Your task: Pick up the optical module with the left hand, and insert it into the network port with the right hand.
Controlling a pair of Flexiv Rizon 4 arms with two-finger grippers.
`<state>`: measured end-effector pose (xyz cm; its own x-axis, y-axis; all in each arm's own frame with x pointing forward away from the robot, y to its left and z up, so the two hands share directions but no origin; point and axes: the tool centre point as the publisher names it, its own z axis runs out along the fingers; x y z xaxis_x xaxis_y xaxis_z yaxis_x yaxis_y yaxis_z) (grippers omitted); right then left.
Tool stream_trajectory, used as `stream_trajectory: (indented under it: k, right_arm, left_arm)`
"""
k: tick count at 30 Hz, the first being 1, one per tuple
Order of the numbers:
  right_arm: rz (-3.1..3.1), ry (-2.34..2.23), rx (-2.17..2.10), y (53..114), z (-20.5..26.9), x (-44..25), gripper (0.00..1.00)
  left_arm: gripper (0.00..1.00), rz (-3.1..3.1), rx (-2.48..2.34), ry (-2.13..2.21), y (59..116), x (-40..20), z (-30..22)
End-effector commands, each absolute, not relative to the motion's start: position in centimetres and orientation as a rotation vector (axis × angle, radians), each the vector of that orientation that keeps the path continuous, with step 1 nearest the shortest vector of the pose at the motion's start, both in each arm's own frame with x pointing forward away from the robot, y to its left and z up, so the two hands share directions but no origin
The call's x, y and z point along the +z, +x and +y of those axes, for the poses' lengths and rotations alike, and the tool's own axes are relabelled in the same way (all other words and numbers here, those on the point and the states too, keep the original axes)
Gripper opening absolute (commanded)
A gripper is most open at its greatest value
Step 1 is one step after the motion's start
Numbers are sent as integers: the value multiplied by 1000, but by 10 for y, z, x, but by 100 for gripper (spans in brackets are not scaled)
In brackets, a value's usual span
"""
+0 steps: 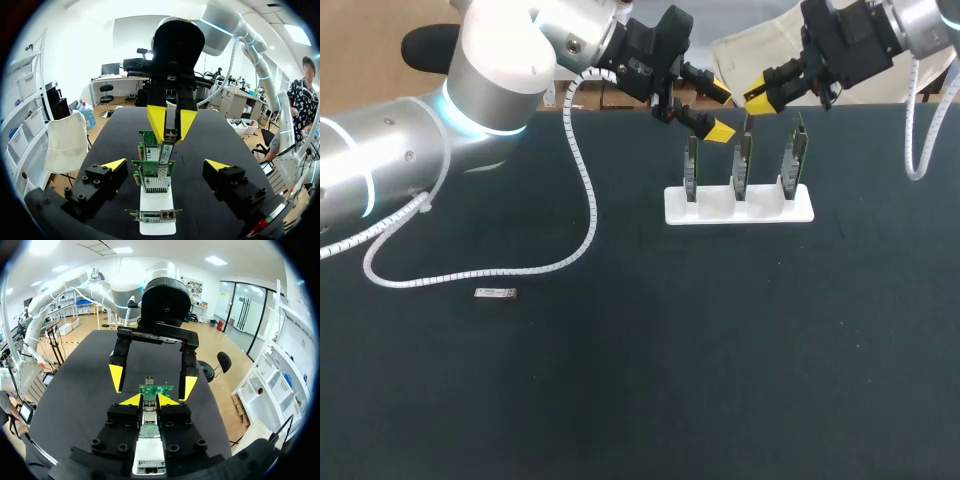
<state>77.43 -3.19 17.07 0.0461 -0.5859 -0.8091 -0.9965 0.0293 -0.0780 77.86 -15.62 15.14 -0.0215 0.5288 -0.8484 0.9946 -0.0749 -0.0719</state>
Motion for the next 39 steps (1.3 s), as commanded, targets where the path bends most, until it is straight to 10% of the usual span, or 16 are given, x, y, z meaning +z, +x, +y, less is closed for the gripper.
stream_trajectory:
  k: [1, 39]
  right_arm:
    - [1619, -1638, 761, 775, -31, 169, 0]
    - [1662, -1653, 775, 776, -34, 155, 0]
  left_arm:
    - [100, 1602, -999, 1660, 779, 151, -156]
    - [100, 1602, -999, 1660, 779, 151, -156]
